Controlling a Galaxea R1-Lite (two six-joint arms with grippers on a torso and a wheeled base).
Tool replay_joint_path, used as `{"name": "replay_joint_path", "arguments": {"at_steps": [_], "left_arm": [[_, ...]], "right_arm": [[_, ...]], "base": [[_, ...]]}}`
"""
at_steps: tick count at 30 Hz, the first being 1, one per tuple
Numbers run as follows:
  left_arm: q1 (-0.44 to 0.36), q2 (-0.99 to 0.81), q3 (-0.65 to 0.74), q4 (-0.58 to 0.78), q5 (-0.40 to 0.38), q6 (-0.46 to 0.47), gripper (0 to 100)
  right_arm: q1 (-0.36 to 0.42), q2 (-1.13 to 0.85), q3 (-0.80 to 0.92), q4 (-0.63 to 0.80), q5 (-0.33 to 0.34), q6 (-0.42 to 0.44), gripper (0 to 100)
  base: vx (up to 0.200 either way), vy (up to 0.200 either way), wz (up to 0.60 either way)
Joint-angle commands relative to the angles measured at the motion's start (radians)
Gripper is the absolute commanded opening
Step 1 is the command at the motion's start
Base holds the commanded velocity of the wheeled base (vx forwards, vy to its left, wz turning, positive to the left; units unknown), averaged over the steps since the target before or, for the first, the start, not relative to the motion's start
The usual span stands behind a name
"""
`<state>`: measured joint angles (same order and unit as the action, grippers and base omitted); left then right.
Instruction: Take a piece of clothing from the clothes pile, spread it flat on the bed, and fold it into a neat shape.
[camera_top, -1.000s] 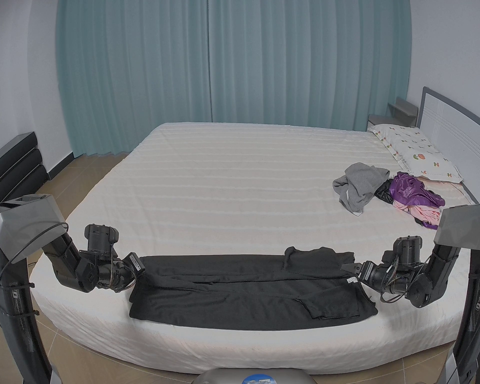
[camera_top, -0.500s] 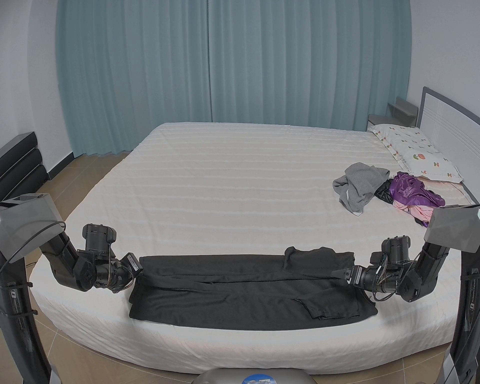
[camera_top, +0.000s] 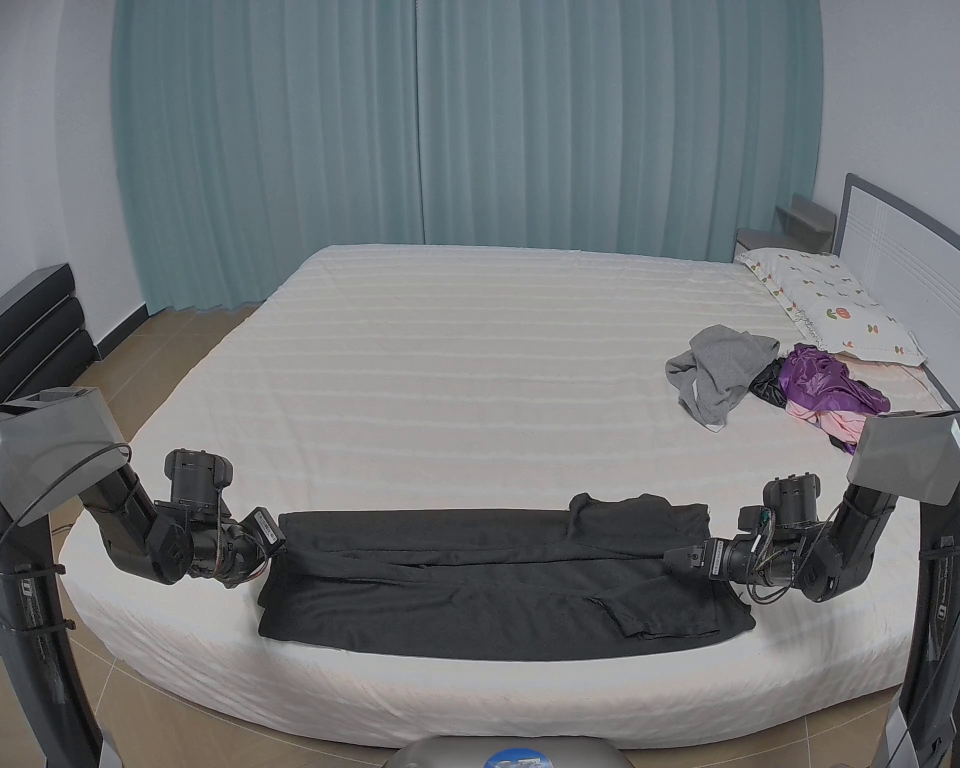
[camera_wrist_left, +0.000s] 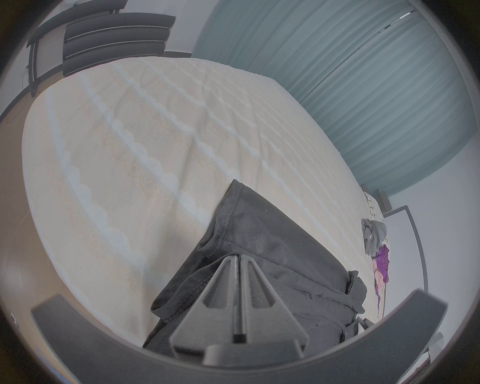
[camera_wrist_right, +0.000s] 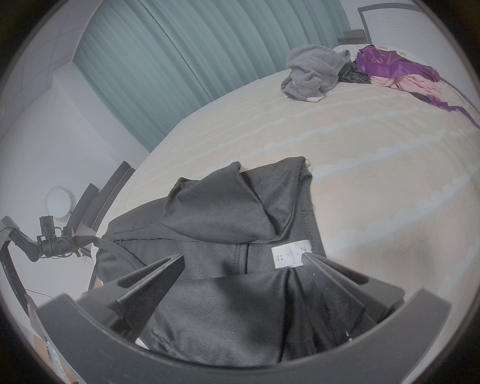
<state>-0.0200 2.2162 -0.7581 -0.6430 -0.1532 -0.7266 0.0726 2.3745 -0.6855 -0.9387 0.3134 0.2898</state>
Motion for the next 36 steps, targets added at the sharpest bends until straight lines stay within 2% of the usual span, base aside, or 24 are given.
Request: {"name": "replay_joint_path", "arguments": {"at_steps": [1,11,12,27,32,36], "left_arm": [[0.000,-0.001,0.000,-0.001,0.000,-0.001,0],[0.000,-0.001,0.002,-0.001,0.000,-0.001,0],[0.000,-0.001,0.003,-0.001,0.000,-0.001,0],[0.002,-0.001,0.002,-0.001,0.001,0.001,0],[0.011,-0.003,-0.006,0.000,0.004,0.003,0],[0.015,-0.001,-0.009,0.000,0.004,0.003,0]], "right_arm": [[-0.004,0.009,-0.005,0.006,0.000,-0.001,100],[0.006,0.015,0.006,0.038,0.001,-0.066,100],[0.006,0.015,0.006,0.037,0.001,-0.066,0],[-0.019,-0.024,0.026,0.028,0.019,-0.050,0],[-0.033,-0.084,0.031,0.024,0.049,0.028,0],[-0.050,-0.097,0.027,0.024,0.050,0.035,0]], "base": [[0.000,0.000,0.00],[0.000,0.000,0.00],[0.000,0.000,0.00],[0.000,0.000,0.00],[0.000,0.000,0.00],[0.000,0.000,0.00]]}}
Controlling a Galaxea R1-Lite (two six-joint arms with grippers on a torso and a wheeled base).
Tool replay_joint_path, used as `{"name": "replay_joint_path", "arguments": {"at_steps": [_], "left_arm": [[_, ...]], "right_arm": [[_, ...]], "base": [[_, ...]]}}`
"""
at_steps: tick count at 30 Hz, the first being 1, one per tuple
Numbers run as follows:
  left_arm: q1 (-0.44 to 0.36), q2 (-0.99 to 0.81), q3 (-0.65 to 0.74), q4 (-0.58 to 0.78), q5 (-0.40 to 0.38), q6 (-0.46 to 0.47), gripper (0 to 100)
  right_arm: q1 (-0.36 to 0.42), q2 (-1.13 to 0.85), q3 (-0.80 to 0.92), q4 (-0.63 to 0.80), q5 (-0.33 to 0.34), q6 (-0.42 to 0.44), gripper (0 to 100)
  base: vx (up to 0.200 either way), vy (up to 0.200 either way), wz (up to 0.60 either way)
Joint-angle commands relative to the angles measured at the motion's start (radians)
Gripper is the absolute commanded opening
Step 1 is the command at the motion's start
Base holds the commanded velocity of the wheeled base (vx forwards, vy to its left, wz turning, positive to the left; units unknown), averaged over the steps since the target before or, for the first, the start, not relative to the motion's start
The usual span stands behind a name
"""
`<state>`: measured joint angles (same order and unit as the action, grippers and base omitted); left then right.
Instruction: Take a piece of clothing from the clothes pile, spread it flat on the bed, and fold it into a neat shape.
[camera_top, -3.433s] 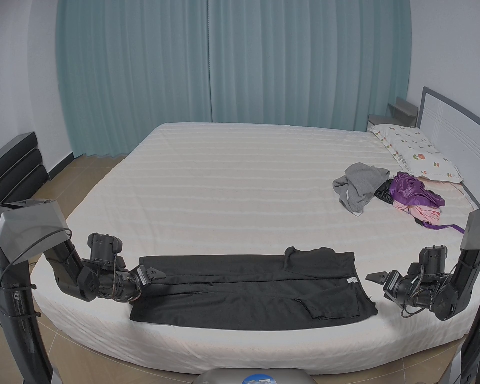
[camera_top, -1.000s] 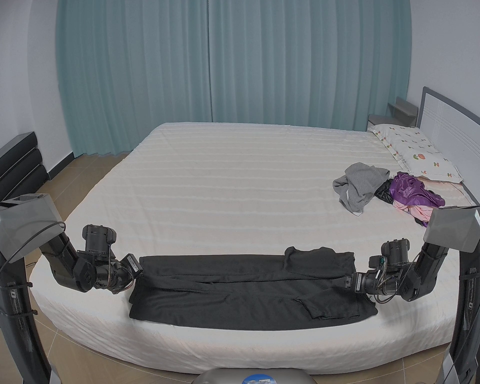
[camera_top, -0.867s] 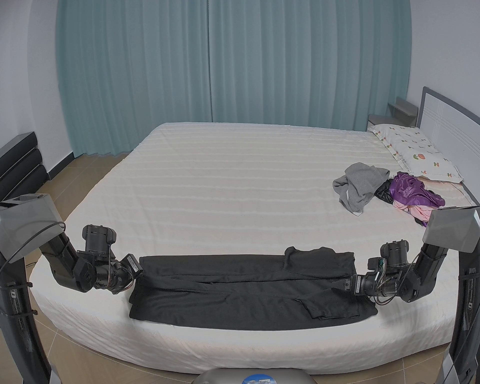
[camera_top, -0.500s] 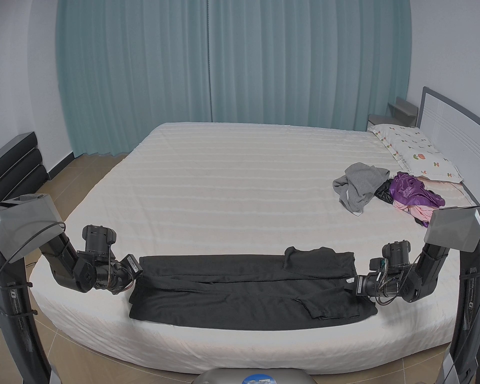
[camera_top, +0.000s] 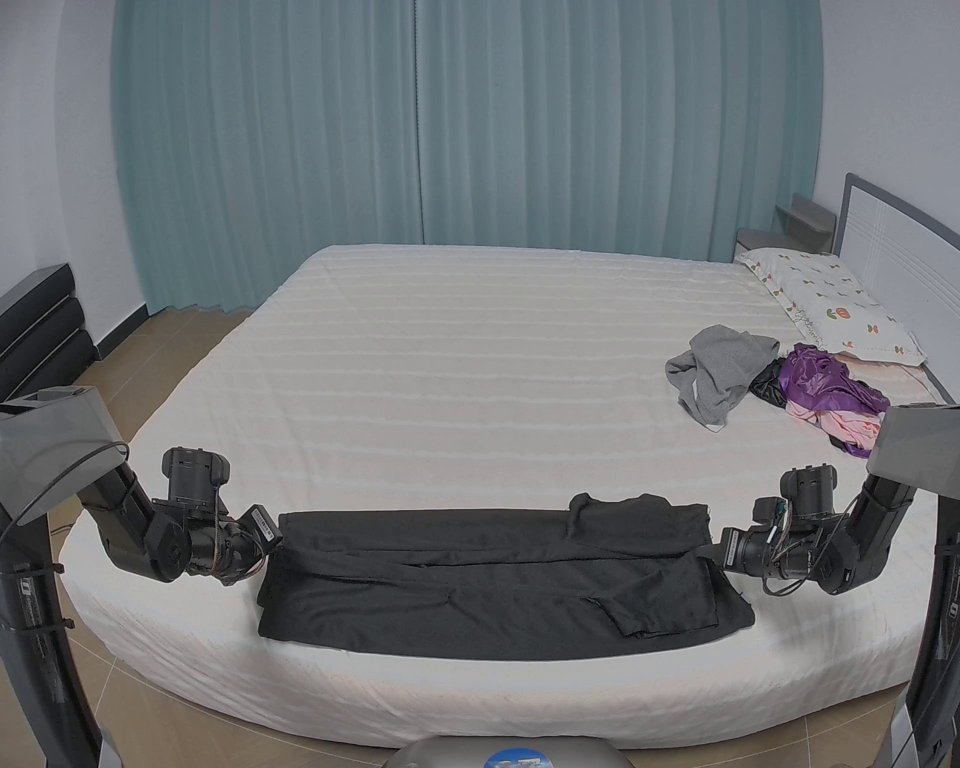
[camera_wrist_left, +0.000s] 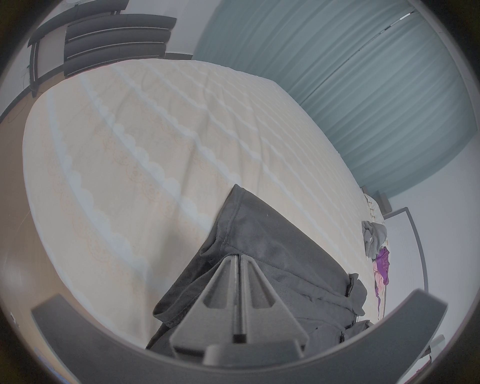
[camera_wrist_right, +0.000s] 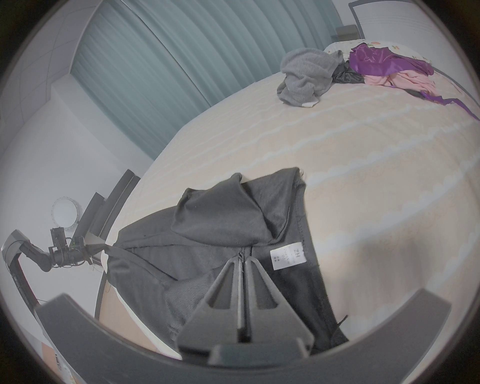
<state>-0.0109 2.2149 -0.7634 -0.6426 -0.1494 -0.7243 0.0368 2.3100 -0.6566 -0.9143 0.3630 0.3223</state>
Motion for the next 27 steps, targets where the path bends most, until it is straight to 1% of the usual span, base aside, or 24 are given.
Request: {"name": "replay_joint_path", "arguments": {"at_steps": [1,7,20,27], "left_arm": [[0.009,-0.001,-0.005,0.000,0.001,0.000,0],[0.012,0.000,-0.005,0.000,0.001,0.002,0],[0.012,0.014,-0.020,0.000,0.001,-0.001,0],[0.032,0.003,-0.025,0.004,-0.001,-0.003,0]], "right_arm": [[-0.017,-0.032,-0.001,0.000,0.001,0.003,0],[-0.031,-0.032,-0.006,-0.002,0.001,0.006,0],[-0.031,-0.003,-0.054,0.000,-0.009,0.023,0],[-0.028,0.020,-0.080,0.000,-0.010,0.029,0]], "base": [[0.000,0.000,0.00],[0.000,0.000,0.00],[0.000,0.000,0.00],[0.000,0.000,0.00]]}}
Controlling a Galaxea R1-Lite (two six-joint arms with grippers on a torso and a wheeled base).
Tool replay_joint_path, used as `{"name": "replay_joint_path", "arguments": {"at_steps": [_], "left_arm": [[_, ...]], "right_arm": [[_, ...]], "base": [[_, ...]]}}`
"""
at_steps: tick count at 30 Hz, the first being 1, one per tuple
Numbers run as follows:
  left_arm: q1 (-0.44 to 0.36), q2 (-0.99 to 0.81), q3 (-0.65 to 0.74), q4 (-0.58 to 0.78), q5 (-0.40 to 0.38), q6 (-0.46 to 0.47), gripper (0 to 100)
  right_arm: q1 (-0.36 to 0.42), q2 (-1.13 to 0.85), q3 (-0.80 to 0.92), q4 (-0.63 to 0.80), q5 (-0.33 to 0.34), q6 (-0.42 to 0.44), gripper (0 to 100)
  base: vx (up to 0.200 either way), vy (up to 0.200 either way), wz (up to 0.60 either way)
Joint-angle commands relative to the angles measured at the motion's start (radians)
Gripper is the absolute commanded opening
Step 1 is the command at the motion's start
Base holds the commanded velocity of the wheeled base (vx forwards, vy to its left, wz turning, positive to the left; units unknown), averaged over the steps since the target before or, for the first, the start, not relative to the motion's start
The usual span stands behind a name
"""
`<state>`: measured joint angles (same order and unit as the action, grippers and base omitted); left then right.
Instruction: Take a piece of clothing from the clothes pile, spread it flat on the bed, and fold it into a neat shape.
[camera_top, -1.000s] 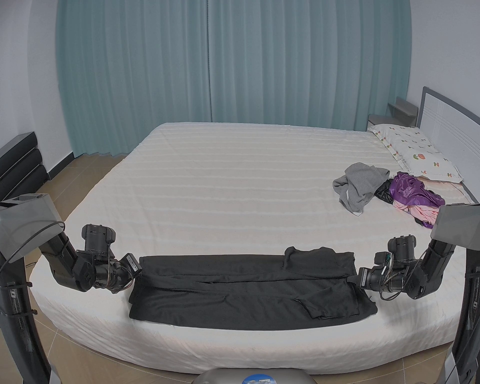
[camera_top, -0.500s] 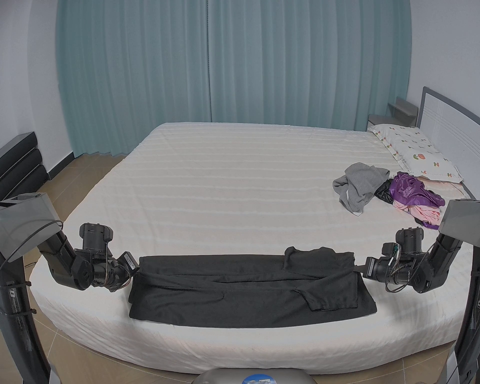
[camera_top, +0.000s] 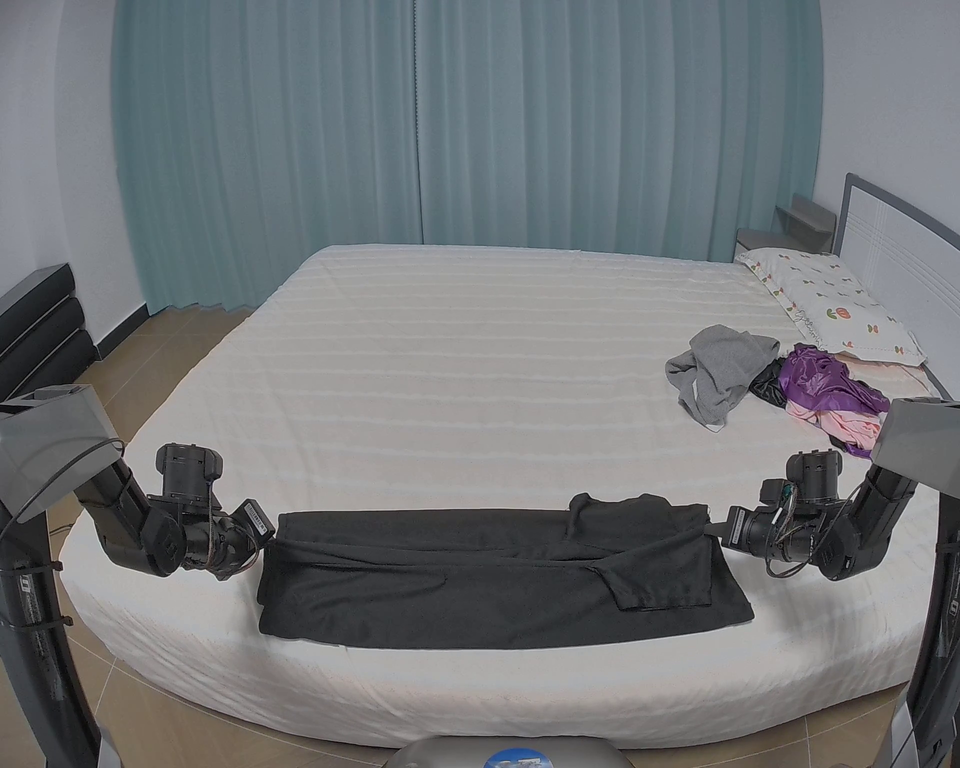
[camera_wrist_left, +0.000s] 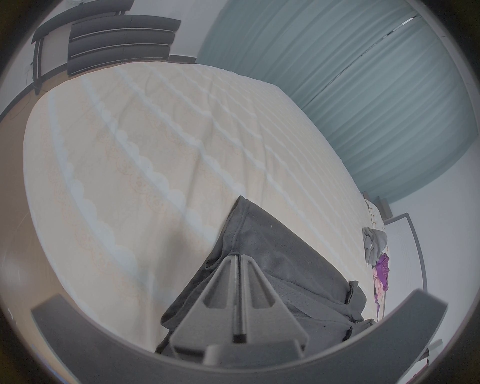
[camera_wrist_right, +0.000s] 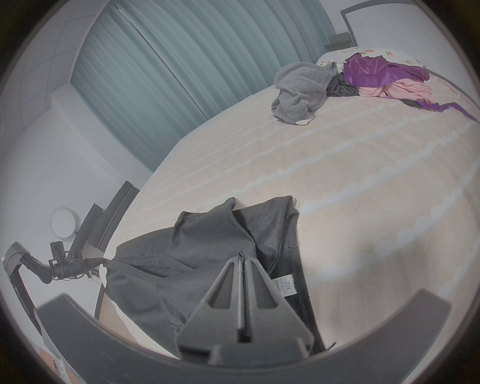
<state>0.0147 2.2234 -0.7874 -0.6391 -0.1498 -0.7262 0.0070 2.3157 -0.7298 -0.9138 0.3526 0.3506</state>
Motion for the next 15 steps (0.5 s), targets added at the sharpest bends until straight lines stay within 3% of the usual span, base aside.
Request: {"name": "replay_joint_path", "arguments": {"at_steps": [1,15], "left_arm": [[0.007,-0.007,-0.001,0.010,0.001,-0.001,0],[0.002,0.019,-0.026,0.079,-0.001,0.005,0]], "right_arm": [[0.005,0.022,-0.008,-0.002,0.000,0.001,0],[0.005,0.037,-0.013,-0.003,0.000,0.004,0]], "base": [[0.000,0.000,0.00],[0.000,0.000,0.00]]}}
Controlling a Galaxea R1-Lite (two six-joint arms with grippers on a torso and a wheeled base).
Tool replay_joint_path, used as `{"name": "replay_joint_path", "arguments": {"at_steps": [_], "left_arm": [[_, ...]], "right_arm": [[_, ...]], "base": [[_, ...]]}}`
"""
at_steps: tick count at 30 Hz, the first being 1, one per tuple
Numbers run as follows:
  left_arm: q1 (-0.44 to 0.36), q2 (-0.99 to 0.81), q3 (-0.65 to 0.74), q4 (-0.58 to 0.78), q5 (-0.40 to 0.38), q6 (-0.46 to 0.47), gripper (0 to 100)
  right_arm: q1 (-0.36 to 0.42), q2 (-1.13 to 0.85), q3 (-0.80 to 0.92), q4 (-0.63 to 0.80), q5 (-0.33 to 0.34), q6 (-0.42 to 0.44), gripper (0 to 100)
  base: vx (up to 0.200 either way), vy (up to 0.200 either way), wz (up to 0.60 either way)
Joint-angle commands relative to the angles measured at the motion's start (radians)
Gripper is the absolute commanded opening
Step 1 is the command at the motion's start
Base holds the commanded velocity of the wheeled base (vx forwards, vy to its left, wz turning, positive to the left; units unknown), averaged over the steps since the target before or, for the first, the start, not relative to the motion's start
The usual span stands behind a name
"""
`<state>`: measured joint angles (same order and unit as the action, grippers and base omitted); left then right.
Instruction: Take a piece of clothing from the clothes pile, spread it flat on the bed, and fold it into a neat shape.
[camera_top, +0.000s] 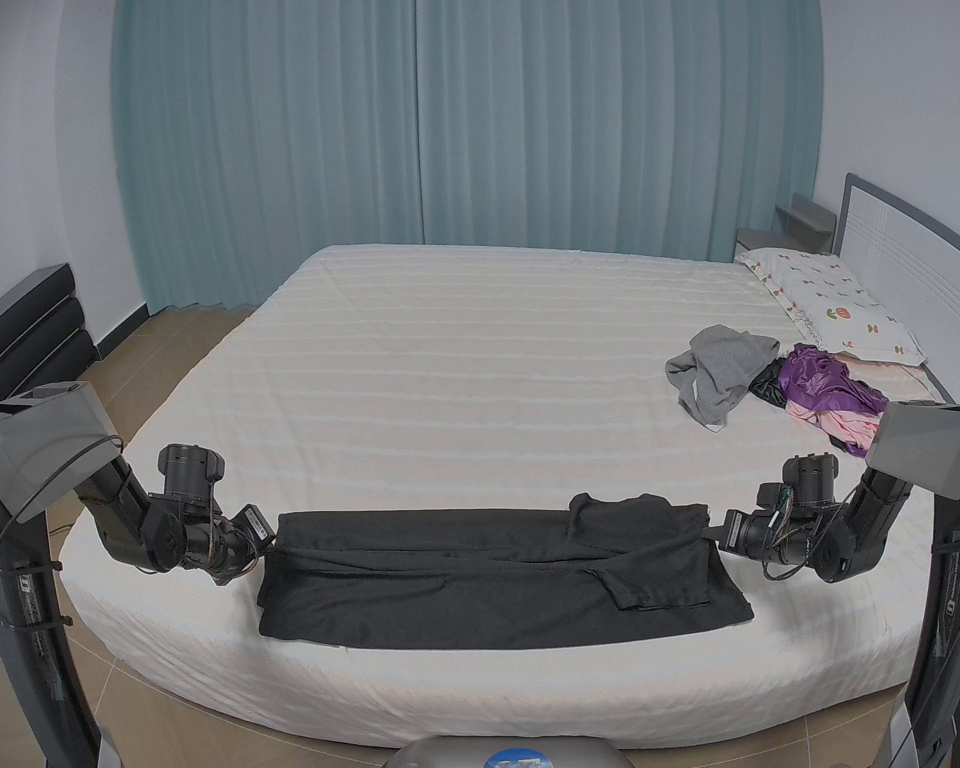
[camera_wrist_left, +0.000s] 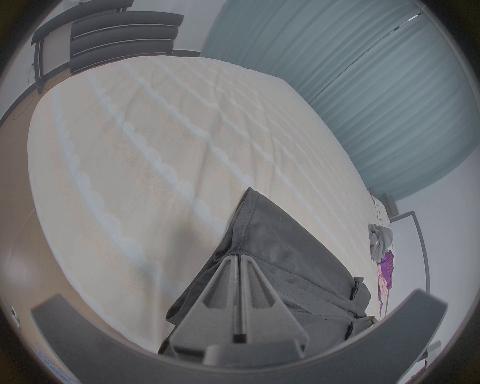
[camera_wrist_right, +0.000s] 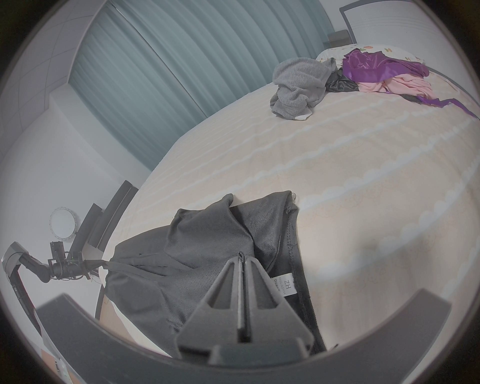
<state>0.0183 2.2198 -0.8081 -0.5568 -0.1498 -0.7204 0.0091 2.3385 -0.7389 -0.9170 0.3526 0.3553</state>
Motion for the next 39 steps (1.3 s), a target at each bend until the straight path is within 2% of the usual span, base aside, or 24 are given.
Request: {"name": "replay_joint_path", "arguments": {"at_steps": [1,9,14,17,23,24,31,35,37,38,39], "left_arm": [[-0.001,0.031,-0.011,-0.003,-0.001,0.003,0],[-0.012,0.058,-0.029,0.003,0.019,0.033,0],[-0.029,0.080,-0.031,0.000,0.082,0.061,0],[-0.037,0.095,-0.039,0.002,0.118,0.076,0],[-0.041,0.098,-0.051,0.003,0.121,0.075,0],[-0.041,0.098,-0.051,0.003,0.122,0.075,100],[-0.032,0.093,-0.056,0.002,0.121,0.068,100],[-0.018,0.078,-0.054,0.003,0.118,0.061,100],[-0.006,0.044,-0.054,0.003,0.104,0.047,100],[-0.006,0.044,-0.054,0.003,0.104,0.047,100],[-0.004,0.038,-0.054,-0.005,0.088,0.029,100]], "right_arm": [[0.006,0.024,-0.014,0.001,0.000,0.001,0],[0.014,0.064,-0.048,0.003,-0.027,-0.001,0],[0.037,0.076,-0.057,0.015,-0.032,-0.003,0],[0.048,0.091,-0.071,0.015,-0.066,-0.007,0],[0.052,0.093,-0.073,0.027,-0.075,-0.012,0],[0.055,0.091,-0.073,0.035,-0.075,-0.012,100],[0.034,0.044,-0.063,0.032,-0.061,0.013,100],[0.029,0.018,-0.068,0.029,-0.061,0.080,100],[0.028,0.001,-0.076,0.029,-0.061,0.159,100],[0.028,0.001,-0.076,0.029,-0.061,0.159,100],[0.029,0.004,-0.079,0.027,-0.061,0.197,100]], "base": [[0.000,0.000,0.00],[0.000,0.000,0.00],[0.000,0.000,0.00],[0.000,0.000,0.00],[0.000,0.000,0.00],[0.000,0.000,0.00],[0.000,0.000,0.00],[0.000,0.000,0.00],[0.000,0.000,0.00],[0.000,0.000,0.00],[0.000,0.000,0.00]]}}
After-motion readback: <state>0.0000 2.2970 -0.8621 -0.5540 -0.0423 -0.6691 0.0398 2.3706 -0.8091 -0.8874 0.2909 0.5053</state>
